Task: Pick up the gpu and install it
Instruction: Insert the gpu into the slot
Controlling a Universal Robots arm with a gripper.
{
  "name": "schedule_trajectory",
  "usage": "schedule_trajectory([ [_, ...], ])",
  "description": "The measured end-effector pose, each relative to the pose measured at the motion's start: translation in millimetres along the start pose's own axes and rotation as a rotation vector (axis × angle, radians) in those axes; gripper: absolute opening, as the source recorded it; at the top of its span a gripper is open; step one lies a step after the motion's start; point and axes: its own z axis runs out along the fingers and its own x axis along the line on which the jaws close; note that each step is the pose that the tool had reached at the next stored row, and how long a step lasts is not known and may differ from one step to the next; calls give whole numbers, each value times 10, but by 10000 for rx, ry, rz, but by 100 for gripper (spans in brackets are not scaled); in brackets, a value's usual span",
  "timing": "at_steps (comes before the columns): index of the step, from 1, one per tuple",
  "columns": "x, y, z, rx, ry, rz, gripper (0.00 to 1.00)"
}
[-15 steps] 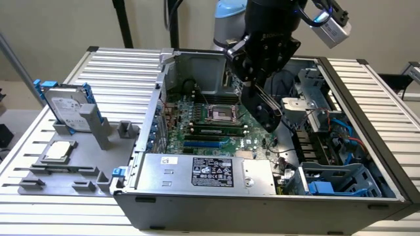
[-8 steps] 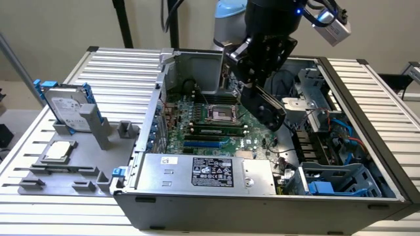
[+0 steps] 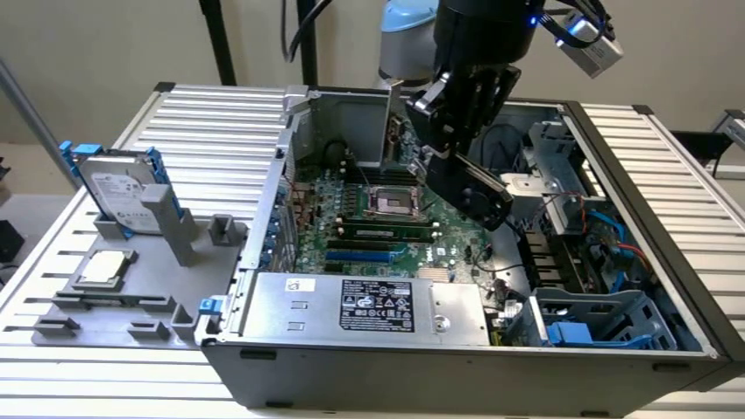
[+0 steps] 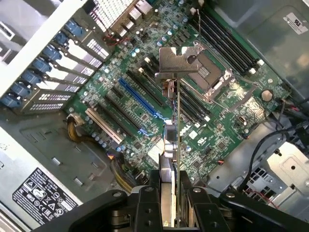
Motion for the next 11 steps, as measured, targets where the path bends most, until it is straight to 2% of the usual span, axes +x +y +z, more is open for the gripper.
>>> schedule_trajectory([
  [11,0,0,32,30,-27,-2001,27],
])
